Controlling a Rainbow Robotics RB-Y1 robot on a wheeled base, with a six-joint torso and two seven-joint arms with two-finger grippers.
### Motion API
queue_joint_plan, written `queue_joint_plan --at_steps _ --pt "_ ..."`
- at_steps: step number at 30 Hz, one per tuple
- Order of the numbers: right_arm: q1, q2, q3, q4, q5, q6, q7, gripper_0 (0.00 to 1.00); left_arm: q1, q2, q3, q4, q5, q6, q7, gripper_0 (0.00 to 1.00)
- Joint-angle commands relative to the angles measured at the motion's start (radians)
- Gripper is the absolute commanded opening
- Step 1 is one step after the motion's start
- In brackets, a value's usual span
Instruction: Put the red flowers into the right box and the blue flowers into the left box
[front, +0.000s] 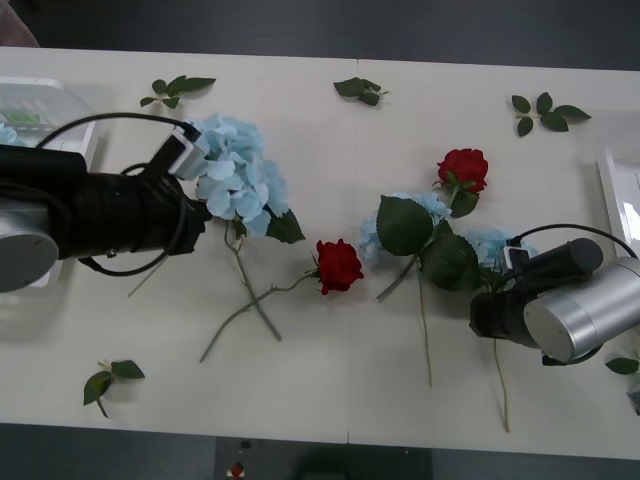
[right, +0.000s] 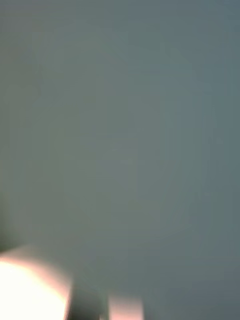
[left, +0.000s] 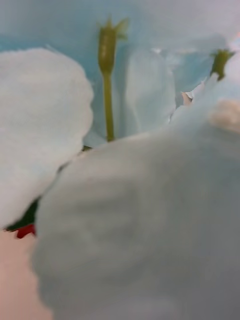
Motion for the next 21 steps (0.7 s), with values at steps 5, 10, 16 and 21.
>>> queue_joint_plan --at_steps 5,10,16,21 --pt "-0.014 -0.055 -0.011 -0.047 -0.001 -0.01 -0.003 0.0 0.195 0.084 0.431 -0.055 0.033 0.196 0.206 0.0" --pt "-0.011 -0.106 -0.053 -0.109 -0.015 -0.01 0.069 0.0 0.296 0.026 0.748 -0.009 0.041 0.482 0.226 0.0" --pt "-0.011 -0.112 -0.196 -0.124 -0.133 -0.008 0.321 0.0 0.318 -0.001 0.906 0.112 0.015 0.627 0.209 0.0" --pt "-0.017 -0.104 -0.33 -0.133 -0.261 -0.008 0.546 0.0 0.318 -0.001 0.948 0.253 -0.046 0.649 0.188 0.0"
